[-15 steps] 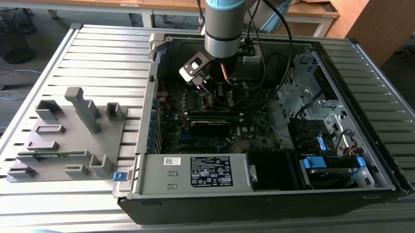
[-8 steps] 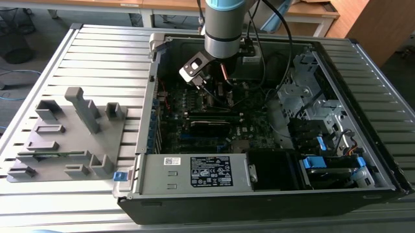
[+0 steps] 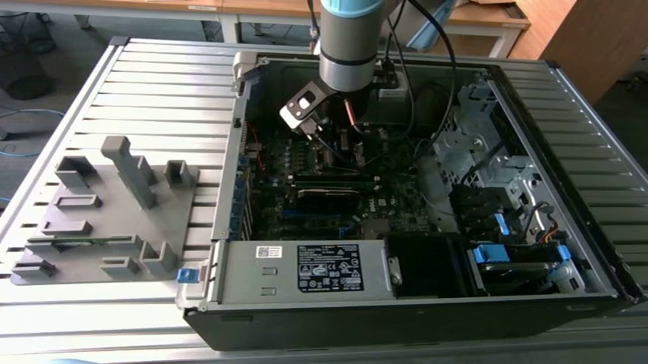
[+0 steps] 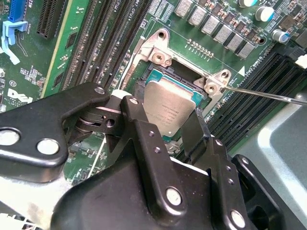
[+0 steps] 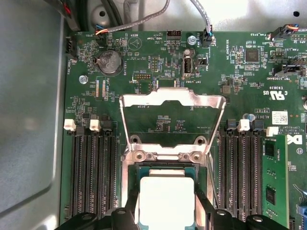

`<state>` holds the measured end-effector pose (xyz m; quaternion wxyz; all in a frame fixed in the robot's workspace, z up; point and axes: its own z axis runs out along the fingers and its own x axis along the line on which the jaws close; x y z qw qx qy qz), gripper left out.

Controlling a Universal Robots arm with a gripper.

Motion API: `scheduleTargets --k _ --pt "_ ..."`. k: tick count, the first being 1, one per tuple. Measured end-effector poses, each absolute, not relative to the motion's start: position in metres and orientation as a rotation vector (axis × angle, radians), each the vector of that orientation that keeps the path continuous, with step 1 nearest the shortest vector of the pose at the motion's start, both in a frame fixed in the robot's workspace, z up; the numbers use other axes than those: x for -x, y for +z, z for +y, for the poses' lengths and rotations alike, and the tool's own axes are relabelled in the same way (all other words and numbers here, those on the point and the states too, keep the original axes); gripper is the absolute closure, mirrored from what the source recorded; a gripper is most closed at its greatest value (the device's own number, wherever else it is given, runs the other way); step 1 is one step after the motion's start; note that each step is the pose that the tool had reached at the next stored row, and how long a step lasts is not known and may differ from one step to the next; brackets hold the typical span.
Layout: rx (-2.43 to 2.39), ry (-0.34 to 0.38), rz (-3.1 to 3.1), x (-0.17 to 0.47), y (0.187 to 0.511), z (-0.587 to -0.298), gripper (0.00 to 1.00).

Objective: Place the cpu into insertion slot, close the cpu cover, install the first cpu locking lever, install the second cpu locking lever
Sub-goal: 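Place the cpu into insertion slot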

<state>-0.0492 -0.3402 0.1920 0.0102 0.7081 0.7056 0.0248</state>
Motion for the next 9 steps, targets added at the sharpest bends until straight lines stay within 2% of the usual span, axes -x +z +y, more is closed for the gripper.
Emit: scheduleTargets --k 9 --pt "-2.21 0.078 2.202 0.0492 0.1911 -0.3401 0.46"
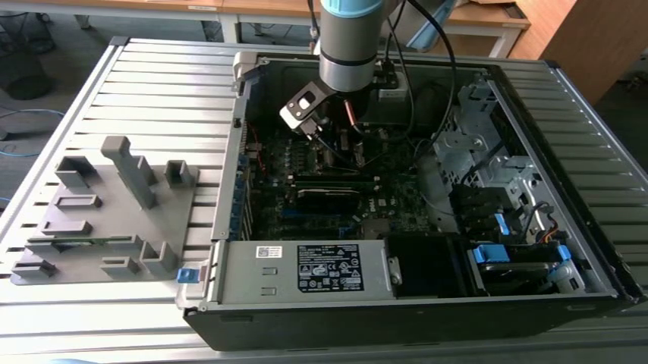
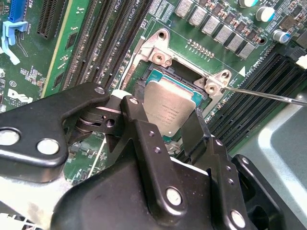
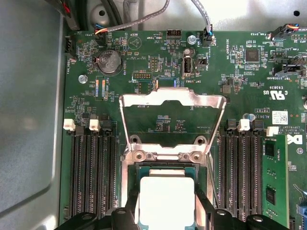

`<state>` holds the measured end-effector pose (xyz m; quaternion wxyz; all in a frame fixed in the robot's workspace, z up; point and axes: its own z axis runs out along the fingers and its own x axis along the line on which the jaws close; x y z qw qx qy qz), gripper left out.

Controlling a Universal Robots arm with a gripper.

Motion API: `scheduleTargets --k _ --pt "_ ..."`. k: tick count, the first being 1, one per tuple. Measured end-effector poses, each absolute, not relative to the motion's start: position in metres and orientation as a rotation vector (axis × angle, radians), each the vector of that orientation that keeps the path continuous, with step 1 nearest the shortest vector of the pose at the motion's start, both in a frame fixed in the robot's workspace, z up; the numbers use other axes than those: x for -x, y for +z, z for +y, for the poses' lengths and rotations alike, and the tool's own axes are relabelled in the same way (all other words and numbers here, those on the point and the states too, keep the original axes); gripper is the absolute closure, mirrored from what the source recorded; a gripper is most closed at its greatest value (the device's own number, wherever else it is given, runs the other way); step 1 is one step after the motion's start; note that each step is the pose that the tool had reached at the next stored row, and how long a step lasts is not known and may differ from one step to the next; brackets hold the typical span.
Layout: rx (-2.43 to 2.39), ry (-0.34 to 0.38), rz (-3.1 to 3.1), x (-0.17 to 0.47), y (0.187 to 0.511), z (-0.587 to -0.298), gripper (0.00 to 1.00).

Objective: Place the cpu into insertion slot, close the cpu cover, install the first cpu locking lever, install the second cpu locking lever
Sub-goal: 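Place the cpu into insertion slot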

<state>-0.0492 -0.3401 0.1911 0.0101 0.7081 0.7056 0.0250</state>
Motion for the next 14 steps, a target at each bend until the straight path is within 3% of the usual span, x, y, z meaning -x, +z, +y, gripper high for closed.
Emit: scheduleTargets --k 14 --pt "-2.211 0.08 2.203 0.0491 0.1906 -0.3399 0.45"
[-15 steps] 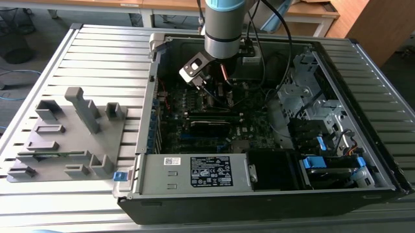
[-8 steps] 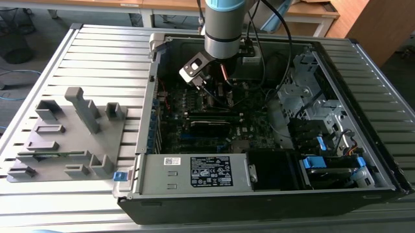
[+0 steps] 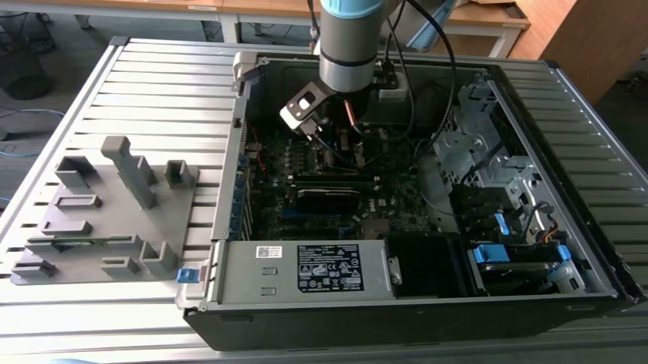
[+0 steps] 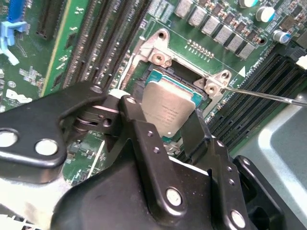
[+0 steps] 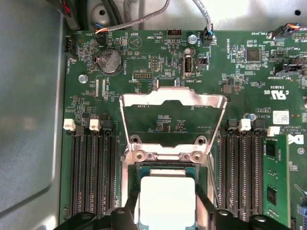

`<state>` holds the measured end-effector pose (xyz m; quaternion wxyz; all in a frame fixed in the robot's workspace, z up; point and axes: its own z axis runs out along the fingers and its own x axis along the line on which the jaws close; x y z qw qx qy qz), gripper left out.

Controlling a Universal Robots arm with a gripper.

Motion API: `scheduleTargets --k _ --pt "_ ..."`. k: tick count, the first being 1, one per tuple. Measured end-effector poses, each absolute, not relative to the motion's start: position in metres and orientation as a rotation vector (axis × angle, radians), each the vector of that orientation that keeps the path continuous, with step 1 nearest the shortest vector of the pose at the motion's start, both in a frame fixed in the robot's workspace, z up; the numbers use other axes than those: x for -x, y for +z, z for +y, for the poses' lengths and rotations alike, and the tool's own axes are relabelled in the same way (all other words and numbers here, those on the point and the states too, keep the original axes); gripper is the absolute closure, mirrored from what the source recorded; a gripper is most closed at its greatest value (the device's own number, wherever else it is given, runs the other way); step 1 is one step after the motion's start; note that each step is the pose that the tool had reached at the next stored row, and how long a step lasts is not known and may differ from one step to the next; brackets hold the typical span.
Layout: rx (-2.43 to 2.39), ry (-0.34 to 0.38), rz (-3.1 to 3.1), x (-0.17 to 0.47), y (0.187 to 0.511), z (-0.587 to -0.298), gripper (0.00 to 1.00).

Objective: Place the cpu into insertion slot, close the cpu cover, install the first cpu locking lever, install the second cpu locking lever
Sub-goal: 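Place the cpu into insertion slot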

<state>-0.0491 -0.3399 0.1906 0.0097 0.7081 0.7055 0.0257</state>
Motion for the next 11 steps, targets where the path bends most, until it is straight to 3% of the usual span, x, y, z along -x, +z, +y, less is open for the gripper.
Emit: scheduleTargets --k 2,3,11 --pt "-2.211 0.08 2.203 0.0491 0.1906 -0.34 0.45" --pt "-2.211 0.079 2.202 0.0491 0.1907 -0.3401 0.39" --pt "-2.211 0.078 2.202 0.0492 0.197 -0.3401 0.39"
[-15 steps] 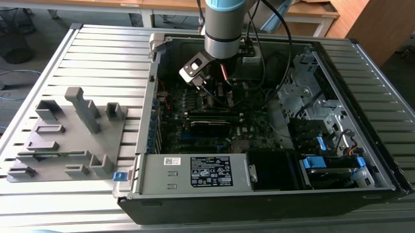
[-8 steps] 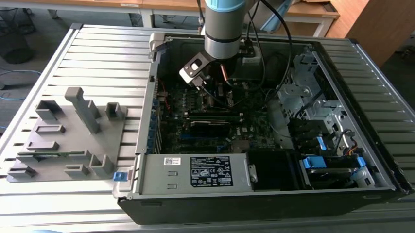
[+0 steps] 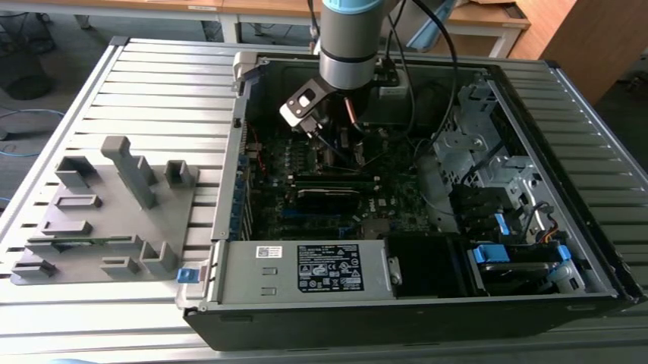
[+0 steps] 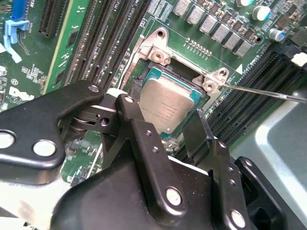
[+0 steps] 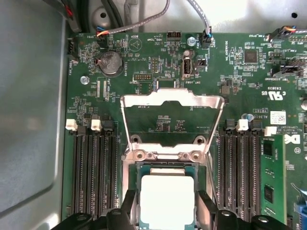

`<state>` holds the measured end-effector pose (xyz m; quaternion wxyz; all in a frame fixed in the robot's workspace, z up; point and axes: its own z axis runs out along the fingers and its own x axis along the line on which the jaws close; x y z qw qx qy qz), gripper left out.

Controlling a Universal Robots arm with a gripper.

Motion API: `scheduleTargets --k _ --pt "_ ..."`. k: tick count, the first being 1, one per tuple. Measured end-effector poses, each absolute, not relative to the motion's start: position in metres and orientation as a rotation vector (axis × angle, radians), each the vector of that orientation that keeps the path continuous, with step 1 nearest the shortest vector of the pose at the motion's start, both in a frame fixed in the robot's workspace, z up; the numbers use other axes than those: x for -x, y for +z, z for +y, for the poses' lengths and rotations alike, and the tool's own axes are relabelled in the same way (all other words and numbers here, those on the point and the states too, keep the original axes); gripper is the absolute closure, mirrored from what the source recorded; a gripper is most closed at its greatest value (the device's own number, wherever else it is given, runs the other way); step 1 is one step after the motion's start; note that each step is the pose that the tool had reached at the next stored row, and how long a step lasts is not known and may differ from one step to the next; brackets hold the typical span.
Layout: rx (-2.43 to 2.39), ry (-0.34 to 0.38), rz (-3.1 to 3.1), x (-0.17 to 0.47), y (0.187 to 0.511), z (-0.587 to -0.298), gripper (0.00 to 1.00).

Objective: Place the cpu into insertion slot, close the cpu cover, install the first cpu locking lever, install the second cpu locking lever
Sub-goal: 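Place the cpu into insertion slot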

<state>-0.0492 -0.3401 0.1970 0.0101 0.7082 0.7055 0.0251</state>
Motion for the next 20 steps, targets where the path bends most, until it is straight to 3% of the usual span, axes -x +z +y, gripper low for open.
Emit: scheduleTargets --k 15,19,20 --pt "-2.211 0.078 2.202 0.0492 0.2068 -0.3401 0.4" --pt "-2.211 0.078 2.202 0.0492 0.2072 -0.3401 0.59" --pt "-2.211 0.078 2.202 0.0491 0.2073 -0.3401 0.59"
